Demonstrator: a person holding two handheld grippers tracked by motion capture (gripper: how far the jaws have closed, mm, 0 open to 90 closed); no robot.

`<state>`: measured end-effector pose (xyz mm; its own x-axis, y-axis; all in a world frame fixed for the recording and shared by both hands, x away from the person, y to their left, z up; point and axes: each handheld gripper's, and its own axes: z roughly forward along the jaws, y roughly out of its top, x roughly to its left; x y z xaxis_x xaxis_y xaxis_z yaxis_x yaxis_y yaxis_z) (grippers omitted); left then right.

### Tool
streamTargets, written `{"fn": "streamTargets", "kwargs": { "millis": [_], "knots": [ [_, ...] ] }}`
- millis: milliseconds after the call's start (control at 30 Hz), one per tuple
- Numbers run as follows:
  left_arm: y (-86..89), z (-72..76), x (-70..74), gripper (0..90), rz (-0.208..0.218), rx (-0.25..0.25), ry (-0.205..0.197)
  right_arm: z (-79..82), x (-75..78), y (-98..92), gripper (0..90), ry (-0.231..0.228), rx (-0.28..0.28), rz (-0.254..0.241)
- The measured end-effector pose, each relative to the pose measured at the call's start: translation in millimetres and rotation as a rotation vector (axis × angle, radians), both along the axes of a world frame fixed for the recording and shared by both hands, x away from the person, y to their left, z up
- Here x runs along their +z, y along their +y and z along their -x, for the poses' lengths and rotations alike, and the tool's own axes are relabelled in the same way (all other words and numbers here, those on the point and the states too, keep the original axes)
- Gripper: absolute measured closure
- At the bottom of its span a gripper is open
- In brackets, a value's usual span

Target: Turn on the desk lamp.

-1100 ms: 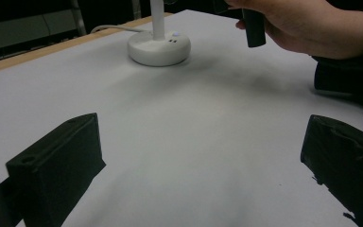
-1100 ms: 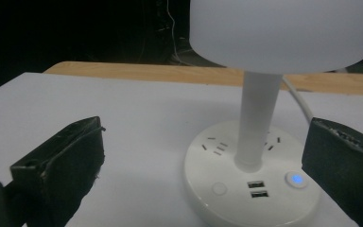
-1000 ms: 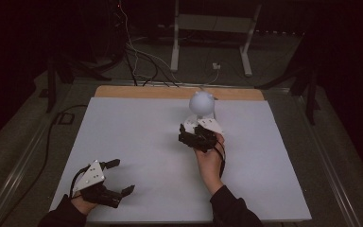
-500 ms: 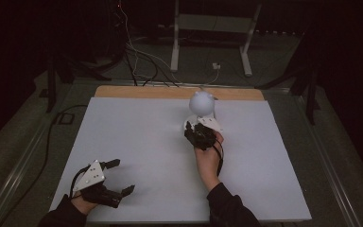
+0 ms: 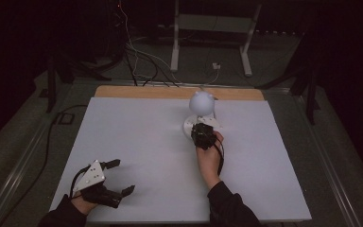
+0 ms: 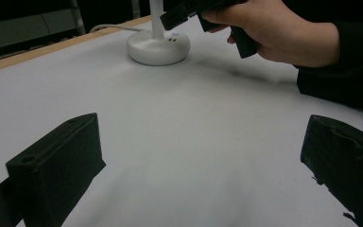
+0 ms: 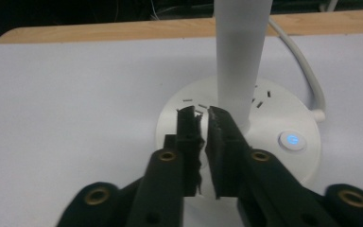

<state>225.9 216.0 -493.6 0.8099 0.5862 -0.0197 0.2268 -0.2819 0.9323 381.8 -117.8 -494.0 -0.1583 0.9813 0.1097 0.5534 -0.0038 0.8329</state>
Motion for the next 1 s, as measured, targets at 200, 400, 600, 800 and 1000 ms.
{"fn": "streamTargets", "kwargs": {
  "millis": [200, 400, 600, 800, 1000],
  "knots": [
    [-0.2, 0.2, 0.0, 0.4, -0.001, -0.001, -0.001, -2.0, -4.1, -0.4, 90.0, 0.015, -0.001, 0.025],
    [-0.1, -0.2, -0.2, 0.4, -0.001, -0.002, 0.001, -3.1, -7.2, 1.9, 90.0, 0.029, 0.013, 0.030],
    [-0.2, -0.1, -0.4, 0.4, -0.003, -0.002, 0.001, -5.1, -11.8, 4.3, 90.0, 0.040, 0.022, 0.033],
    [-0.3, -0.1, -0.4, 0.4, -0.003, -0.002, 0.001, -6.4, -16.8, 4.2, 90.0, 0.047, 0.019, 0.039],
    [-0.6, -0.1, -0.6, 0.4, -0.004, -0.002, 0.001, -6.8, -17.0, 4.8, 90.0, 0.043, 0.022, 0.049]
  ]
}}
